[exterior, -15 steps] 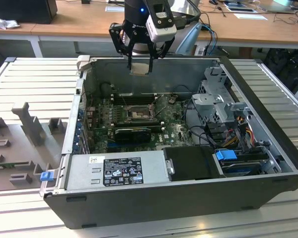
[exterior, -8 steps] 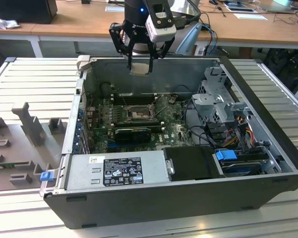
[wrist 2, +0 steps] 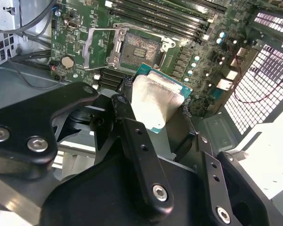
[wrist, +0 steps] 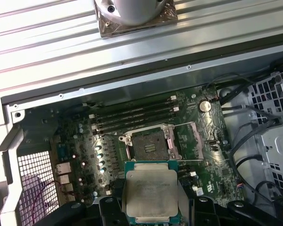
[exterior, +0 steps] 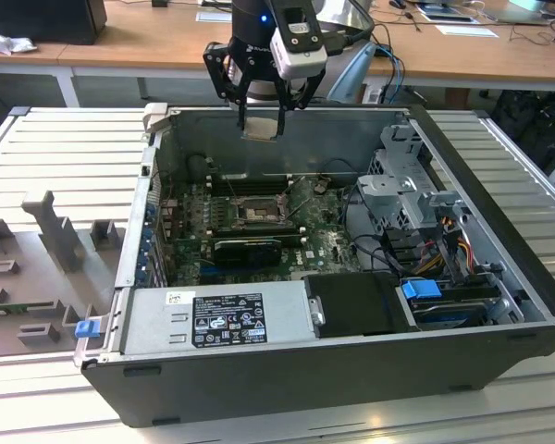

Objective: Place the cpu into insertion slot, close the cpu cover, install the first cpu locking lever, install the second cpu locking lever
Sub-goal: 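Place the cpu into insertion slot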

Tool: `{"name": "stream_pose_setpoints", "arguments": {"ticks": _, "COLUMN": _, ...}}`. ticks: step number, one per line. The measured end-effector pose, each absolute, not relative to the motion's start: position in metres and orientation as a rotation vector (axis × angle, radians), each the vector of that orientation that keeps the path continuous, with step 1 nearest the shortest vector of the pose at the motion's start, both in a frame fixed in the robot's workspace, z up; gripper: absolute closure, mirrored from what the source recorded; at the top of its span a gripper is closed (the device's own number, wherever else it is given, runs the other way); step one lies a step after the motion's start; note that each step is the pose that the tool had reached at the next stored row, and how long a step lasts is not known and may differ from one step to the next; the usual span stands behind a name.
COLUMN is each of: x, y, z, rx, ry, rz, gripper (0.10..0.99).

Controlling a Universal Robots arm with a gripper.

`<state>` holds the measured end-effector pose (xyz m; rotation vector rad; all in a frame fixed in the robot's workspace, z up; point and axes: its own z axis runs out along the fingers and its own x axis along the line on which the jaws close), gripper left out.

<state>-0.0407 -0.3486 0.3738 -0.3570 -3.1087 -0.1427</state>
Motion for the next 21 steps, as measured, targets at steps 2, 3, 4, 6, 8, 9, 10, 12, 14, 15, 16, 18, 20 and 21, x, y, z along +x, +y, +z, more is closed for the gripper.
{"name": "stream_pose_setpoints", "arguments": {"ticks": 2, "x": -0.0407, "y": -0.3486, "z": 0.3738, "rx": -0.362, "ry": -3.108, "rz": -0.143, "gripper": 0.557}}
{"name": "stream_pose_setpoints", "arguments": {"ticks": 3, "x": -0.0408, "y": -0.3486, "z": 0.3738, "rx": -0.365, "ry": -3.108, "rz": -0.143, "gripper": 0.557}}
{"name": "stream_pose_setpoints", "arguments": {"ticks": 4, "x": -0.0408, "y": -0.3486, "z": 0.3738, "rx": -0.367, "ry": -3.108, "rz": -0.143, "gripper": 0.557}}
{"name": "stream_pose_setpoints", "arguments": {"ticks": 6, "x": -0.0408, "y": -0.3486, "z": 0.3738, "rx": -0.374, "ry": -3.107, "rz": -0.143, "gripper": 0.557}}
{"name": "stream_pose_setpoints", "arguments": {"ticks": 8, "x": -0.0407, "y": -0.3486, "z": 0.3738, "rx": -0.379, "ry": -3.107, "rz": -0.143, "gripper": 0.557}}
{"name": "stream_pose_setpoints", "arguments": {"ticks": 9, "x": -0.0408, "y": -0.3486, "z": 0.3738, "rx": -0.381, "ry": -3.107, "rz": -0.143, "gripper": 0.557}}
{"name": "stream_pose_setpoints", "arguments": {"ticks": 10, "x": -0.0407, "y": -0.3486, "z": 0.3738, "rx": -0.384, "ry": -3.106, "rz": -0.143, "gripper": 0.557}}
{"name": "stream_pose_setpoints", "arguments": {"ticks": 12, "x": -0.0408, "y": -0.3486, "z": 0.3738, "rx": -0.387, "ry": -3.106, "rz": -0.143, "gripper": 0.557}}
{"name": "stream_pose_setpoints", "arguments": {"ticks": 14, "x": -0.0407, "y": -0.3486, "z": 0.3738, "rx": -0.392, "ry": -3.105, "rz": -0.143, "gripper": 0.557}}
{"name": "stream_pose_setpoints", "arguments": {"ticks": 15, "x": -0.0408, "y": -0.3486, "z": 0.3738, "rx": -0.396, "ry": -3.105, "rz": -0.143, "gripper": 0.557}}
{"name": "stream_pose_setpoints", "arguments": {"ticks": 16, "x": -0.0407, "y": -0.3486, "z": 0.3738, "rx": -0.398, "ry": -3.105, "rz": -0.143, "gripper": 0.557}}
{"name": "stream_pose_setpoints", "arguments": {"ticks": 18, "x": -0.0407, "y": -0.3486, "z": 0.3738, "rx": -0.402, "ry": -3.105, "rz": -0.143, "gripper": 0.557}}
{"name": "stream_pose_setpoints", "arguments": {"ticks": 20, "x": -0.0407, "y": -0.3486, "z": 0.3738, "rx": -0.408, "ry": -3.104, "rz": -0.143, "gripper": 0.557}}
{"name": "stream_pose_setpoints", "arguments": {"ticks": 21, "x": -0.0408, "y": -0.3486, "z": 0.3738, "rx": -0.411, "ry": -3.104, "rz": -0.143, "gripper": 0.557}}
